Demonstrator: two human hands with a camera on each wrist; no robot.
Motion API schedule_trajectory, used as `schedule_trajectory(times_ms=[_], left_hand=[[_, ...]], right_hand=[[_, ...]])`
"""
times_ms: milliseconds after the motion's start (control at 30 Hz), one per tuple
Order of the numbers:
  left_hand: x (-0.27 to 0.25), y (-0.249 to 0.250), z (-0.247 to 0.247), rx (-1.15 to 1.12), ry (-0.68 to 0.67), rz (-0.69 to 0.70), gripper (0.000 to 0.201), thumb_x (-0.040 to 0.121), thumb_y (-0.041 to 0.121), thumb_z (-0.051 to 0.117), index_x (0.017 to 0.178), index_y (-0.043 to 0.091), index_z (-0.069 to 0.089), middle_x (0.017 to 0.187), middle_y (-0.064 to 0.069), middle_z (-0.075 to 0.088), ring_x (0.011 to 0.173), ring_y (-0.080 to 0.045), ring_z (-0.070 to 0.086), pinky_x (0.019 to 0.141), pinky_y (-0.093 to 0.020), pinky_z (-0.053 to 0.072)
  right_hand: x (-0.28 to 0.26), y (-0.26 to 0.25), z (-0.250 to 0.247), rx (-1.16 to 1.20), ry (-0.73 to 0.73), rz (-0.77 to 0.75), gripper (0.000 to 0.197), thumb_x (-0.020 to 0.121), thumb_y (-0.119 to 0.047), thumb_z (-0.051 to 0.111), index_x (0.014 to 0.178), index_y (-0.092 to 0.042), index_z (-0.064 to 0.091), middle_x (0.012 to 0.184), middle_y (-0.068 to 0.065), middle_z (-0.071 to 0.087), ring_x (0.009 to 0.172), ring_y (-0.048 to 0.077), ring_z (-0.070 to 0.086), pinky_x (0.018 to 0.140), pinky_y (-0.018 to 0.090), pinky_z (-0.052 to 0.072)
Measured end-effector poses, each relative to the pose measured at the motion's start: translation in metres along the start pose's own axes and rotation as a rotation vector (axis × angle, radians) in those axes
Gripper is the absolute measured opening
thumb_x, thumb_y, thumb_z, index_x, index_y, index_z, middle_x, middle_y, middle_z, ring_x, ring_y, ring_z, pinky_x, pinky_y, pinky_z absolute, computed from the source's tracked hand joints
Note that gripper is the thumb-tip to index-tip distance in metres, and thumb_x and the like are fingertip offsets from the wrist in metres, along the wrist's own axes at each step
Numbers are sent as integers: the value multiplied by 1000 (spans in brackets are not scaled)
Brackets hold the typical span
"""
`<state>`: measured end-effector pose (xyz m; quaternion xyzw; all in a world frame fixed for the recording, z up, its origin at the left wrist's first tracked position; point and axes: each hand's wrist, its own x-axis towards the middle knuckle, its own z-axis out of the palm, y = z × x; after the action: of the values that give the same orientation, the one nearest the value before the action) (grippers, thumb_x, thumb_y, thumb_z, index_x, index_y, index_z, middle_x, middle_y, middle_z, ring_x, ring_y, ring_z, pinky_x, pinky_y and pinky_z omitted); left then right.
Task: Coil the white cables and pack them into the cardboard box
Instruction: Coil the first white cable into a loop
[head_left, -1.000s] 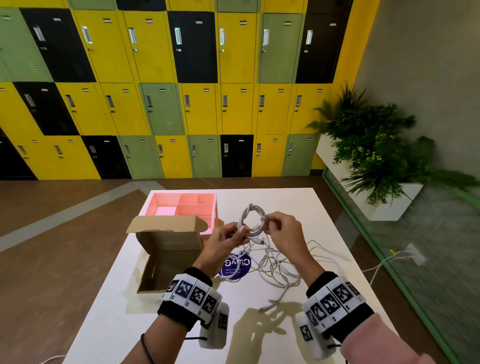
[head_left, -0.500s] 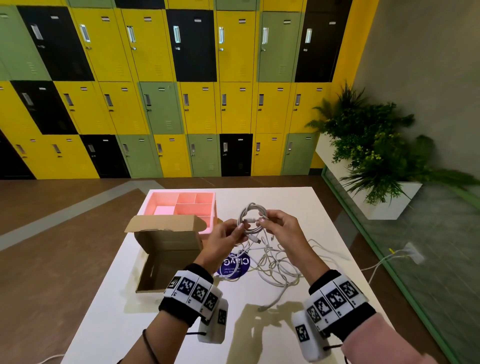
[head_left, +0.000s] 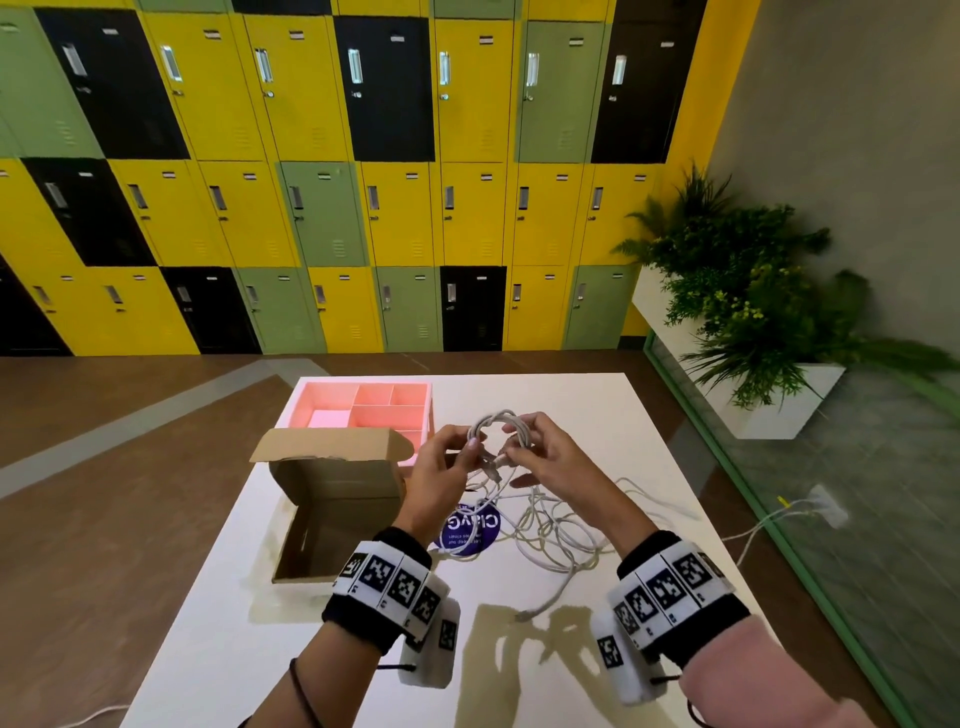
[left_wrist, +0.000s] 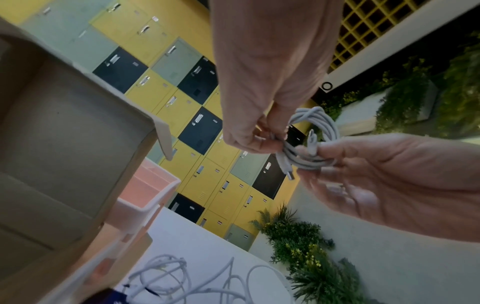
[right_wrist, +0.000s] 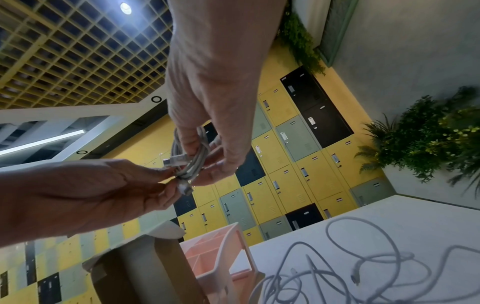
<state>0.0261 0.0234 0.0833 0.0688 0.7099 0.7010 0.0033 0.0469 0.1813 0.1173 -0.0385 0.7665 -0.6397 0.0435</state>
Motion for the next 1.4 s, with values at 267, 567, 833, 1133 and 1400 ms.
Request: schedule_trajectory(times_ms=[267,567,833,1133,1400], left_hand=[[-5,-9,1,1,15,-55,30,84,29,67,107,11,61,99,-9,69,96,-23,66,88,-42,55],[-3,-14,6,-21,90,-84,22,79,15,75,96,8,62,86,-13,71,84,-25,71,78,-36,58],[-6,-16,0,-134,102,-102,12,82,6,70,88,1,60,81,-16,69,81,-28,67,76,-37,55],[-9,-7,-8,-212,-25,-162,16,84,6,67,95,-4,62,95,-20,67,86,-24,68,76,-26,56],[-9,-11,-16,-190,-9,-186,4,85,6,65,88,4,63,86,-13,68,79,-20,66,76,-29,55]], right_hand=[[5,13,3,290,214,154,36,79,1,72,109,1,53,96,18,63,81,25,70,70,24,59],[1,17,6,83,431,-4,24,73,-4,80,85,3,61,76,14,68,69,24,70,60,23,59],[5,18,4,123,279,97,28,73,5,75,98,1,63,83,7,62,78,16,61,64,16,53],[10,14,0,58,196,174,26,75,-2,76,98,-1,65,88,7,66,87,20,65,78,31,57],[9,15,1,-8,101,180,16,83,-18,72,98,-15,66,99,6,70,92,17,67,74,27,53]])
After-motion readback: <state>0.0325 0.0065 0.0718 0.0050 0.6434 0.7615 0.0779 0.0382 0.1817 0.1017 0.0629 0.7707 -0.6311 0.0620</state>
